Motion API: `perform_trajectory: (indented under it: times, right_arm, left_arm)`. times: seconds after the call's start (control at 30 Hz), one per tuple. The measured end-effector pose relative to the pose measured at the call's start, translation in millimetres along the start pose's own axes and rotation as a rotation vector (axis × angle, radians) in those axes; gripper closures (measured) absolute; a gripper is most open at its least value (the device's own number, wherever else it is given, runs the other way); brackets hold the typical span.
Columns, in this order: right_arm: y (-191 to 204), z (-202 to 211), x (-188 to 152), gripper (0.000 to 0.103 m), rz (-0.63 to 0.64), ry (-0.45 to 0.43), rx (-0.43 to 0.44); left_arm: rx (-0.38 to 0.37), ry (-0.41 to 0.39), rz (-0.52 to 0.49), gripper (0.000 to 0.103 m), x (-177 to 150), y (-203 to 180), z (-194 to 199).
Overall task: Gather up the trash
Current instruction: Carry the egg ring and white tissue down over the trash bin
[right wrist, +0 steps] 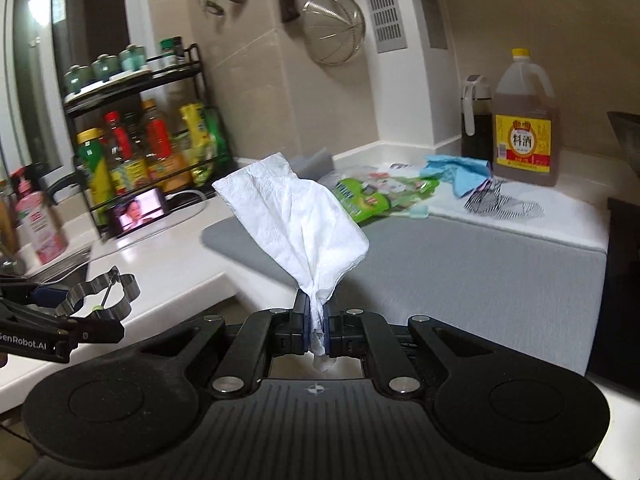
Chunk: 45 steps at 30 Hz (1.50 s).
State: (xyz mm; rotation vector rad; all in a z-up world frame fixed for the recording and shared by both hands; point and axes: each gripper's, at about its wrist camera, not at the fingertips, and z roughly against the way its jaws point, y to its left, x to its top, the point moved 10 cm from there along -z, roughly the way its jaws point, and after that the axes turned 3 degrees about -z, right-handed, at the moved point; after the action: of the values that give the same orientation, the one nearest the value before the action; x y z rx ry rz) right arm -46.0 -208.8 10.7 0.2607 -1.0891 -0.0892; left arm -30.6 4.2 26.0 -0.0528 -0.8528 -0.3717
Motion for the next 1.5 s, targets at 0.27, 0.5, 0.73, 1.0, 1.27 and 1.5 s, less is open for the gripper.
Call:
perform_trajectory:
  times: [0.27, 0.5, 0.73, 1.0, 1.27, 1.5]
  right_arm:
    - [37, 21, -59, 0.096, 0.046, 0.103, 0.061]
    - [48, 12, -112, 0.096, 0.068, 0.235, 0.056]
    - [51, 12, -141, 0.096, 0.077, 0.306, 0.04]
    - [57, 12, -148, 0.096, 0.098, 0.334, 0.042]
    - [57, 11, -149, 0.096, 0.098, 0.344, 0.046]
    - [57, 10, -150, 0.096, 0.098, 0.35, 0.046]
  left_arm:
    - [0.036, 0.061, 0.042, 0.017, -64, 5, 25]
    - [0.078, 0.122, 0.048, 0.017, -110, 4, 19]
    - [0.067, 0.166, 0.071, 0.017, -137, 1, 13]
    - [0.043, 0.19, 0.06, 0.017, -145, -7, 10]
    - [0.04, 0.197, 0.054, 0.017, -144, -8, 7]
    - [0.041, 0.192, 0.045, 0.017, -144, -10, 7]
